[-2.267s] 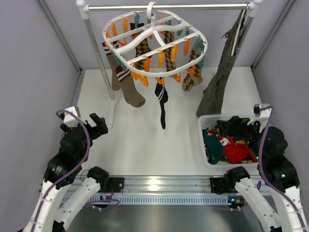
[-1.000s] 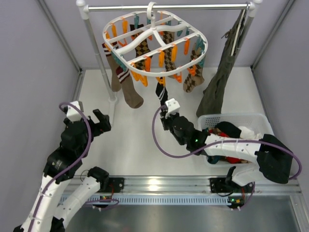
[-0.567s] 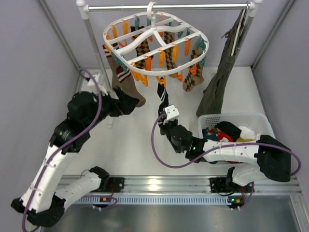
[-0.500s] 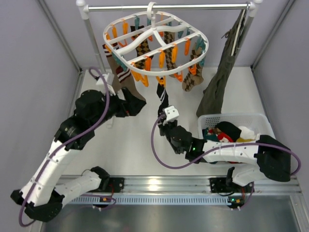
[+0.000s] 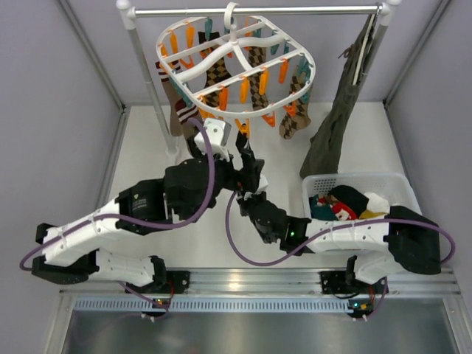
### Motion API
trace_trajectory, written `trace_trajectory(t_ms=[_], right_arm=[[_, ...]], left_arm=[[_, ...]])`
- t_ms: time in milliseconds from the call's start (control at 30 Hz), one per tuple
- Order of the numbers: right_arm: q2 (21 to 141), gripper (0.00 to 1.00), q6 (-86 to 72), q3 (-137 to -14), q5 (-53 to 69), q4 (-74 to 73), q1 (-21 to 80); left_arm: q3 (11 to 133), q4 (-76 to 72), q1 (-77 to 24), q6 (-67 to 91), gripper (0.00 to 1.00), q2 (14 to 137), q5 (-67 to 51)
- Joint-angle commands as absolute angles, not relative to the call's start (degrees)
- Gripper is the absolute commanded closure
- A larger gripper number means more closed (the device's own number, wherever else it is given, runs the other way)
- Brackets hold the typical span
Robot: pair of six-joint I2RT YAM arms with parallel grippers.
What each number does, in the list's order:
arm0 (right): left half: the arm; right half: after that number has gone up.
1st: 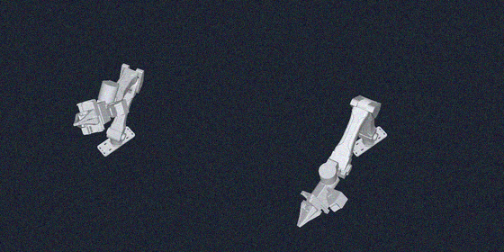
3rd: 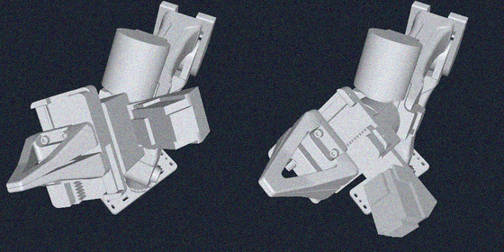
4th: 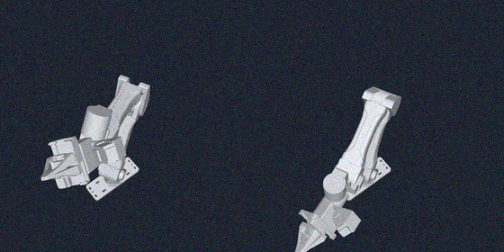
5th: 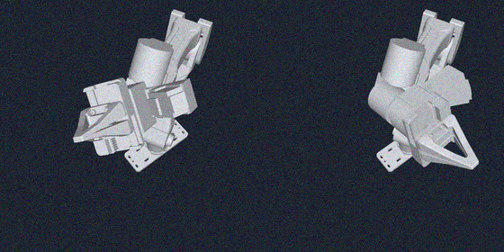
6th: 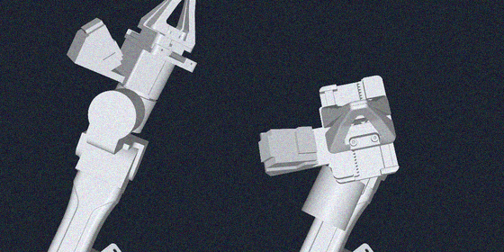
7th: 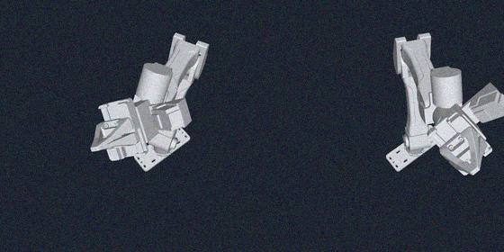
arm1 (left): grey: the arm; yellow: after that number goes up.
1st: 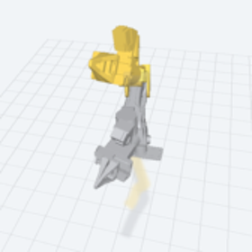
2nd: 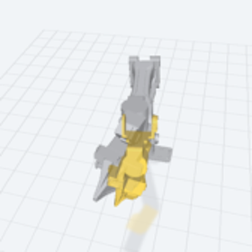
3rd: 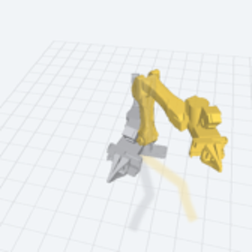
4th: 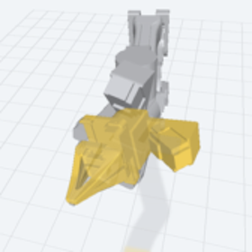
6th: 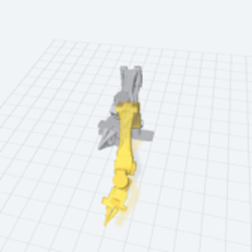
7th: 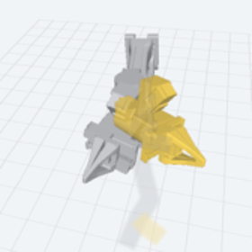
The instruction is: Remove the socks clipped to the hanger
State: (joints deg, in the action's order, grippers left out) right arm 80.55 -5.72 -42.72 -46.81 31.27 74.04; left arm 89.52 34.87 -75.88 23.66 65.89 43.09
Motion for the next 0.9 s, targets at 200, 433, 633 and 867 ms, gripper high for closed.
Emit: trace_trajectory(t_ms=[200,433,633,867], right_arm=[[80.9,1.0,-7.6,-43.1,-48.6,31.7,77.0],[79.8,1.0,-7.7,-43.0,-47.6,32.4,78.4],[78.7,1.0,-7.7,-41.0,-46.3,34.5,78.4],[78.3,1.0,-8.3,-40.0,-46.0,35.2,78.7]], left_arm=[[103.0,32.8,-72.6,12.7,0.02,77.8,60.0],[103.4,32.7,-65.0,13.3,0.07,80.2,53.7],[103.5,31.7,-60.4,13.5,0.2,81.2,47.3],[104.9,30.3,-59.5,13.1,0.65,83.9,45.9]])
